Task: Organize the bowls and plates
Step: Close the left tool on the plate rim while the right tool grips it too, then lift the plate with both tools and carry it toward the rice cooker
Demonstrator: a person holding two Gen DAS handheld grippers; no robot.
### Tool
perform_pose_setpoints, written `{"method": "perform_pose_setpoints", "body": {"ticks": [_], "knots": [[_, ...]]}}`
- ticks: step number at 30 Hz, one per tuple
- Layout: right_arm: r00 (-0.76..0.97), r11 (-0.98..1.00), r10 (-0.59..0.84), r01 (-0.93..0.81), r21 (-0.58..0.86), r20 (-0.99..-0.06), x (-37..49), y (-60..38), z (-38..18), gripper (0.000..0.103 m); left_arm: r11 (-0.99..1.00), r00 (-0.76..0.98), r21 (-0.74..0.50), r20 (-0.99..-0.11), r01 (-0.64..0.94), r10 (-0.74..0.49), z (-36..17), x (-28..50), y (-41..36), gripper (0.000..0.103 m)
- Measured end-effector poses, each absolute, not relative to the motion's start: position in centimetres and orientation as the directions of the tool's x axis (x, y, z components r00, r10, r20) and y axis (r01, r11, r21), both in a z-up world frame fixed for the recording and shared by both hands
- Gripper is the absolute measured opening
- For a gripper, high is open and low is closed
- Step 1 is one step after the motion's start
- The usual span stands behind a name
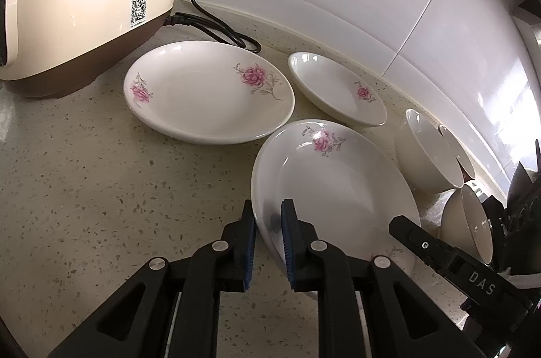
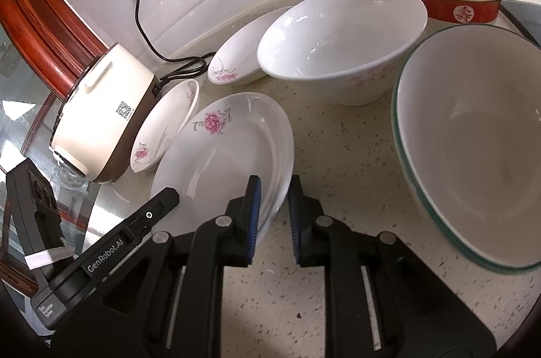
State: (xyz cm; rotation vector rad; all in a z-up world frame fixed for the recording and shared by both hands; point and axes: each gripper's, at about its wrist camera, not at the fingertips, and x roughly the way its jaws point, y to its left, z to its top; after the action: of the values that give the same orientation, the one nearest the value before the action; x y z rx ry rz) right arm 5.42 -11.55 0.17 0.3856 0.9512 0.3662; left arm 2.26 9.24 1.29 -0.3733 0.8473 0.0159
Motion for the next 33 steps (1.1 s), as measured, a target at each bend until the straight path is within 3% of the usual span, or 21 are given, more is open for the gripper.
{"method": "perform_pose_setpoints", "body": {"ticks": [33], "knots": [[0.511, 0.876, 0.475, -0.203, 0.437, -0.716, 5.44, -10.71, 0.26, 0.021, 0.925, 0.675, -0.331, -0.727, -0.189, -0.122, 1.51, 1.35, 9.91, 0.016]]}}
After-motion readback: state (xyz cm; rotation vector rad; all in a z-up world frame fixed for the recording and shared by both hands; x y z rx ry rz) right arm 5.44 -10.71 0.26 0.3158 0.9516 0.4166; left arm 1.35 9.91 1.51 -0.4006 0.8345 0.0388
